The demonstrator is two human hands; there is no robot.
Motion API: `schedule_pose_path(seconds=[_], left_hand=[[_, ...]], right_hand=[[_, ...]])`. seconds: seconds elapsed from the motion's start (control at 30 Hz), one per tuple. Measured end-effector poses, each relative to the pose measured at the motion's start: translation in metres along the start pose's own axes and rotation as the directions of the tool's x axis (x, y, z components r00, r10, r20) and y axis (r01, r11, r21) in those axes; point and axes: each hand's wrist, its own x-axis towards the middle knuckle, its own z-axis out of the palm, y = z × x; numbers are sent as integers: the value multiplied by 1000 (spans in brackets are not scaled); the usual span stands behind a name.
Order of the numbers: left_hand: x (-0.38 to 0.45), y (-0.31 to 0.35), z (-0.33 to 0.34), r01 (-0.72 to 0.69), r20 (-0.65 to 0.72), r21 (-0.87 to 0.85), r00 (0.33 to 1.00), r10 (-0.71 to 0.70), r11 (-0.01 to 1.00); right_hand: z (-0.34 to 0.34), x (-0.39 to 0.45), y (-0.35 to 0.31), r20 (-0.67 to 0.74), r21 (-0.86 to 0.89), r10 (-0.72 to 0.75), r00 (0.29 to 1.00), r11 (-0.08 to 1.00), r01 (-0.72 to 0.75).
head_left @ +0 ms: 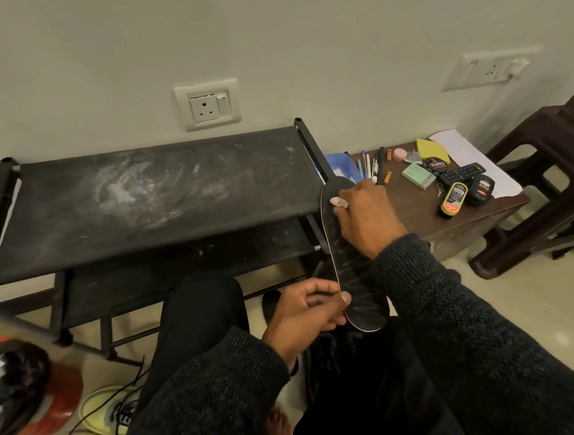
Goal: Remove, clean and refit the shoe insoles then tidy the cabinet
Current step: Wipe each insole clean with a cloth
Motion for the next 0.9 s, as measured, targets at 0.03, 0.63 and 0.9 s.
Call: schedule_pose_path(seconds=[0.03,0.63,0.9], left_hand=[[2,-1,2,-20,-25,-8,999,20,1000],[20,-18,8,-99,-164,6,981,98,995],[27,-24,4,-116,-189,63,974,126,991]], right_hand=[[1,-3,-2,25,-29,-25,999,999,26],[8,4,7,-113,72,-77,991,994,86],[10,-15,-7,-45,93,-255,966,962,258]])
